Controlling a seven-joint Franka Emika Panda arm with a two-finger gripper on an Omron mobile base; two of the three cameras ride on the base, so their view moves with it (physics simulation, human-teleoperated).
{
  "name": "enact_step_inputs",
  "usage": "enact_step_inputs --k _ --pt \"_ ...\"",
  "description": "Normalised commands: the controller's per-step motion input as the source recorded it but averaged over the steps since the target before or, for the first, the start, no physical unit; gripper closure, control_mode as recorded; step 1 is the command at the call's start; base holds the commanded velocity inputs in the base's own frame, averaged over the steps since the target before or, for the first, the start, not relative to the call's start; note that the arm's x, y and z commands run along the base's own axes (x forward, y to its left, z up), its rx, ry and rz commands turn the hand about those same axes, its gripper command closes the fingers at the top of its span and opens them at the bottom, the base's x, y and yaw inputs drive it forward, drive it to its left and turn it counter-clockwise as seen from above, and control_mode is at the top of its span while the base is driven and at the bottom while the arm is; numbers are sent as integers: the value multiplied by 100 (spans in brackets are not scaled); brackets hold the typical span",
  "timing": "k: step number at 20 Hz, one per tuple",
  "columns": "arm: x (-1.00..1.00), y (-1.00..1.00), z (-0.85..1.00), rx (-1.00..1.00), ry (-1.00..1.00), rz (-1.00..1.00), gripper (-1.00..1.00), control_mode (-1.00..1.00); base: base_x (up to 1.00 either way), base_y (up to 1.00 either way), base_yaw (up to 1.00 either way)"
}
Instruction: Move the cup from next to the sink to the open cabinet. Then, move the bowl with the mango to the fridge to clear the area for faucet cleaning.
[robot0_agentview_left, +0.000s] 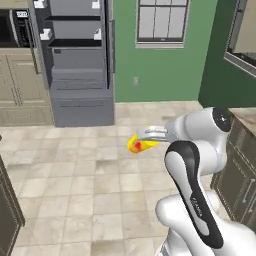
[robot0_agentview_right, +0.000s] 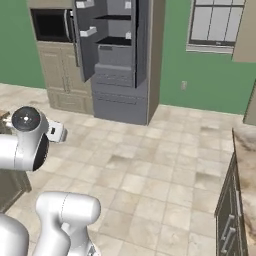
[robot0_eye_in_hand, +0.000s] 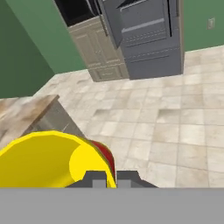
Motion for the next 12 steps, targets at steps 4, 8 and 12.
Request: enact_step_inputs --k 4,8,12 --pt "0 0 0 0 0 0 100 100 100 13 -38" --pt "0 0 0 0 0 0 100 100 100 7 -52" --pt "0 0 0 0 0 0 100 100 65 0 -86"
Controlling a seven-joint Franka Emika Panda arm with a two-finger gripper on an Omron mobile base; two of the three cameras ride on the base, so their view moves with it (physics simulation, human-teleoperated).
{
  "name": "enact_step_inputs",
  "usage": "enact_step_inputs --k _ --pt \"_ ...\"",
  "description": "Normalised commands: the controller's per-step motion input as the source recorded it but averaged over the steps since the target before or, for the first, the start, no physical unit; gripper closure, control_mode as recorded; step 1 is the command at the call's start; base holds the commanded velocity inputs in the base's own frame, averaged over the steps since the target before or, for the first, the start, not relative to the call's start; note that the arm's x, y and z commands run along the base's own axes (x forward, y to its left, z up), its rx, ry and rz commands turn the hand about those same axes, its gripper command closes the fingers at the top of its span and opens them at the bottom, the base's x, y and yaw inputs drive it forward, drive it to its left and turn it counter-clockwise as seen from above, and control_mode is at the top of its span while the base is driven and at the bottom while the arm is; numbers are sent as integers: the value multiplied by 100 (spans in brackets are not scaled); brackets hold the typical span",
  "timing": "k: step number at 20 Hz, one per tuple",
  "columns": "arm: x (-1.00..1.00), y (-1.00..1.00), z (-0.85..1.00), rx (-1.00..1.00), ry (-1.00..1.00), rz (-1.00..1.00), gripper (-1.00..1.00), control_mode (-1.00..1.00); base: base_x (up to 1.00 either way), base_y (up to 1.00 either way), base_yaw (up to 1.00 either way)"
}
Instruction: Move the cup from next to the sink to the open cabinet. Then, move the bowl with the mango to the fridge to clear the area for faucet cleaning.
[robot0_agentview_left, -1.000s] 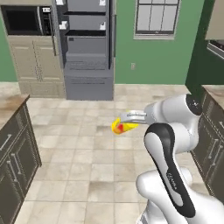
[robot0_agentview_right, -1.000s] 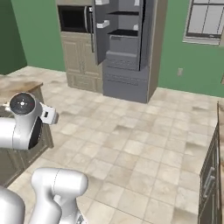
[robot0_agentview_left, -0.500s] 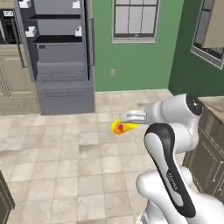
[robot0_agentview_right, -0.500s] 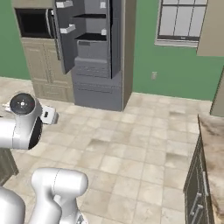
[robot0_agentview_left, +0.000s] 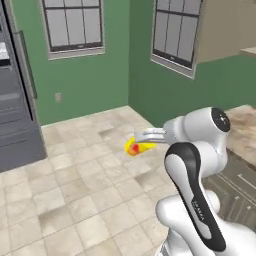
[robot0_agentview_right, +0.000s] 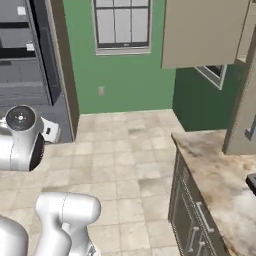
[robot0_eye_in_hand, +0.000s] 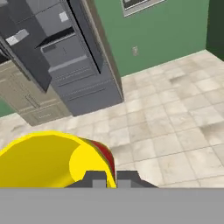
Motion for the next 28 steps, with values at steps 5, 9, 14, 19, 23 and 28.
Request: enact_step_inputs --k 5,9,14,19,23,28 --pt "0 0 0 0 0 0 100 100 30 0 -94" --pt "0 0 0 0 0 0 100 100 3 6 -94" --pt "0 0 0 0 0 0 100 100 17 51 -84" --pt "0 0 0 0 0 0 100 100 63 89 -64" --pt "0 0 0 0 0 0 100 100 86 76 -58" --pt "0 0 0 0 0 0 100 100 84 20 -50"
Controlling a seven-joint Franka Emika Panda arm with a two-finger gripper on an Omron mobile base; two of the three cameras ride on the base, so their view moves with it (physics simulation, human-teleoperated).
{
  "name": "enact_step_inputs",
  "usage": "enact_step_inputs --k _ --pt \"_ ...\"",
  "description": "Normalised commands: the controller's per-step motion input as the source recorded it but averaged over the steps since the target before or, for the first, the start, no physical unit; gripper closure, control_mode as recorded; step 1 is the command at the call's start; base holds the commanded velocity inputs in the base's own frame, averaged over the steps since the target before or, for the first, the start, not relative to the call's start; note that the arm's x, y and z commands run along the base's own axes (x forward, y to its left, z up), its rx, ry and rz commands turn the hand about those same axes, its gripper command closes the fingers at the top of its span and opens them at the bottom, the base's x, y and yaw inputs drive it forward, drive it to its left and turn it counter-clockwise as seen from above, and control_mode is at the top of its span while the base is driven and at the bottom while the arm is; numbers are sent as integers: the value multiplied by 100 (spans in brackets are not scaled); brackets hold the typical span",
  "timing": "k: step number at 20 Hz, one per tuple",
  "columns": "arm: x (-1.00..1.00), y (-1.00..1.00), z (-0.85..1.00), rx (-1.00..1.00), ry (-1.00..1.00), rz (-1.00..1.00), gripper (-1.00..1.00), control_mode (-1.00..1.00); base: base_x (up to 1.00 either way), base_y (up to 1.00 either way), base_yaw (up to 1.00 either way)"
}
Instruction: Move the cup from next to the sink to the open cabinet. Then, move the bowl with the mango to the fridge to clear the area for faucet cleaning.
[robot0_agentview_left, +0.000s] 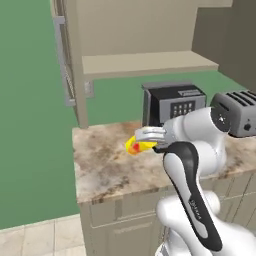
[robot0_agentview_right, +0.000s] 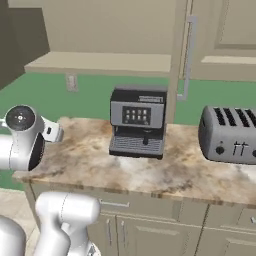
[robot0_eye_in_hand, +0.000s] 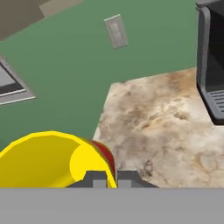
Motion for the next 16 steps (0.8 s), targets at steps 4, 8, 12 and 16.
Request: enact_step_inputs --k 4,8,12,16 --pt "0 0 0 0 0 0 100 100 88 18 -43" --pt "12 2 15 0 0 -11 100 -100 37 8 -11" --pt "0 0 94 0 0 -44 100 -100 0 0 0" --pt "-14 -17 99 0 2 -53 100 -100 0 0 0"
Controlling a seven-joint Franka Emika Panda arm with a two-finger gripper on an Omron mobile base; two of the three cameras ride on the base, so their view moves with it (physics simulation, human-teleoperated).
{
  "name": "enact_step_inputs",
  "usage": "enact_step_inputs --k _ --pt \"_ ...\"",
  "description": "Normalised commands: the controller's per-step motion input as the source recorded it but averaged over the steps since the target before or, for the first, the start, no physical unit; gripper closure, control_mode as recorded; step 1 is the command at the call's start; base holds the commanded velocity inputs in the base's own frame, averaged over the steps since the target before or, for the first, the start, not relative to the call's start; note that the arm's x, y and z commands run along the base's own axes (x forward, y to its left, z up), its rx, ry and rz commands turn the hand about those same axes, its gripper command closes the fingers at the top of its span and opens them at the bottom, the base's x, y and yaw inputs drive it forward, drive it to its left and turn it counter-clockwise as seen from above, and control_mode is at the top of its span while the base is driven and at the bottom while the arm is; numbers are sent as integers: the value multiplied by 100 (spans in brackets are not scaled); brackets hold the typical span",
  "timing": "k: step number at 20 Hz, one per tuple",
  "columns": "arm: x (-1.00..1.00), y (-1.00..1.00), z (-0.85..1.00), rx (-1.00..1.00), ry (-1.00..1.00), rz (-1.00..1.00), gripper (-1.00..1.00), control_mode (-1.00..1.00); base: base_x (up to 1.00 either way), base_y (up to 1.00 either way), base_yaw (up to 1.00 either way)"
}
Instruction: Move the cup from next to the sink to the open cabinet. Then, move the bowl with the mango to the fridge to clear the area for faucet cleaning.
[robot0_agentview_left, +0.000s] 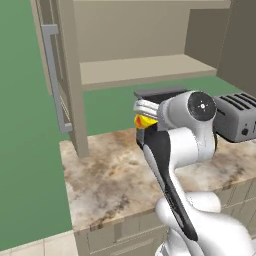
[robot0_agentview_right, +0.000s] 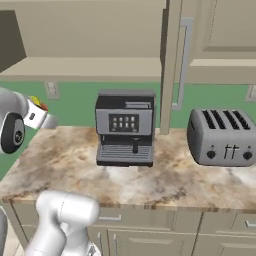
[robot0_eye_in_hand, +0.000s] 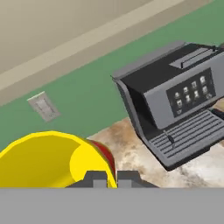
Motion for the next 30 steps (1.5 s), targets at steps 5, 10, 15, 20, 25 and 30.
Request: enact_step_inputs --k 5,10,15,20,25,30 --pt "-17 -40 70 8 15 -55 100 -100 0 0 0" --pt "-36 -71 83 26 6 -33 100 -100 0 0 0" --pt "-31 -94 78 40 2 -4 100 -100 0 0 0" --pt "-17 -32 -14 7 -20 0 100 -100 0 0 0" --pt "15 -5 -8 8 -7 0 100 -100 0 0 0" --pt "68 0 3 5 -3 0 100 -100 0 0 0"
